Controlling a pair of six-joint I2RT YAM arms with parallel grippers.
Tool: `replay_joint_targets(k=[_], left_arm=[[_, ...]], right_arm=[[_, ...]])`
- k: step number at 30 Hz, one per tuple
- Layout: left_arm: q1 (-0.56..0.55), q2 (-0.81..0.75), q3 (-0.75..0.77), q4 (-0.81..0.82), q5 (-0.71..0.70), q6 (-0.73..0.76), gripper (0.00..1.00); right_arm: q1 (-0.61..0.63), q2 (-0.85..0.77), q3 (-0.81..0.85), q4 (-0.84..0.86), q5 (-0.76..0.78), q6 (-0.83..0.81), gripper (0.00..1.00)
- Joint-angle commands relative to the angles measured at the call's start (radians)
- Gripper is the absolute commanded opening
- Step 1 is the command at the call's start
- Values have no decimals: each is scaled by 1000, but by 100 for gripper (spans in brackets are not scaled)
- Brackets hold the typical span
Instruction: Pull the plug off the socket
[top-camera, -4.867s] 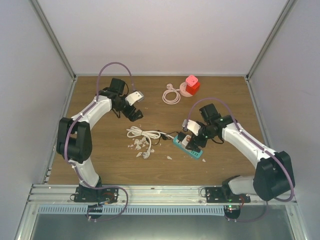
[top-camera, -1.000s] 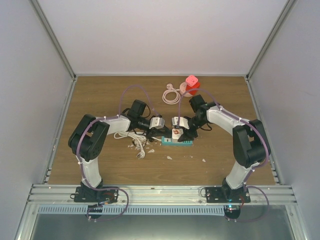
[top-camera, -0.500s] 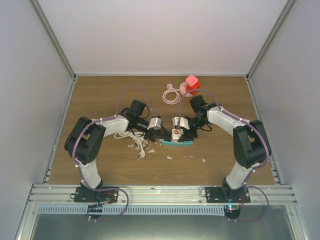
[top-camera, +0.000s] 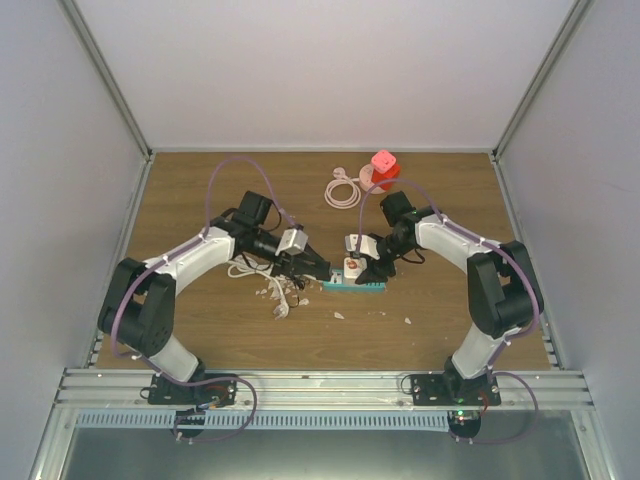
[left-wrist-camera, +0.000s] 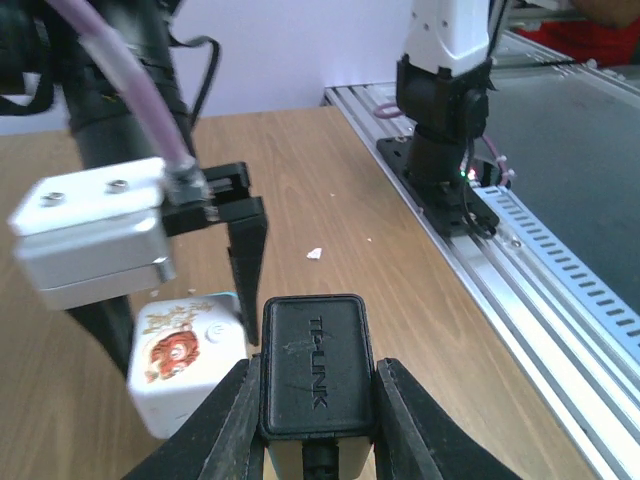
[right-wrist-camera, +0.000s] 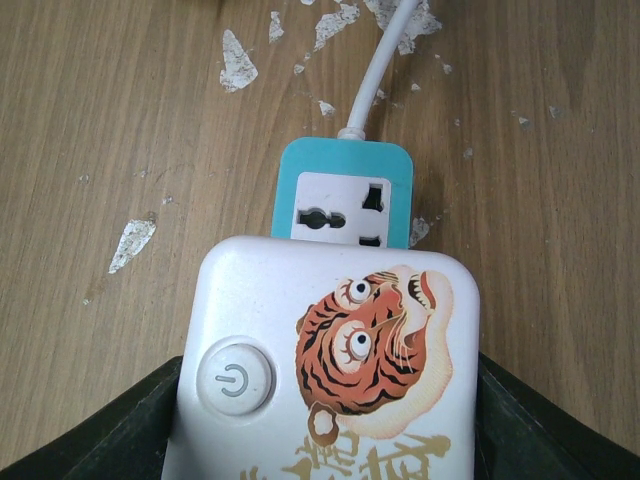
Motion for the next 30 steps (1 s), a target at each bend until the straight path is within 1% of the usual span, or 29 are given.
replay_joint_targets(k=[1,6,12,15,18,20,21,25,30], left_arm=[[65,-60,91,-151,69,32,13],[178,-75,217,-169,66,-96,13],[296,-58,316,-62,33,-313,13],[345,-41,364,-10,-8,-389,13],[401,7,433,-9,-80,-439,13],[427,62,484,-40,-143,-449,13],[470,87,511,-64,-161,-447,14],[539,201,620,-194,-228,-404,15],[635,312,711,-254,-282,-390,15]], right_arm=[[7,73,-67,-22,113,-9,49],[8,82,-60,-20,110,-10,49],[7,88,-58,-13,109,-7,49],[7,91,-56,-11,110,-7,49],[8,94,-51,-12,111,-5,49],[7,99,-43,-10,109,-3,49],[8,102,-36,-11,107,1,49],[7,110,-22,-12,105,9,48],[7,111,-22,-16,105,12,48]])
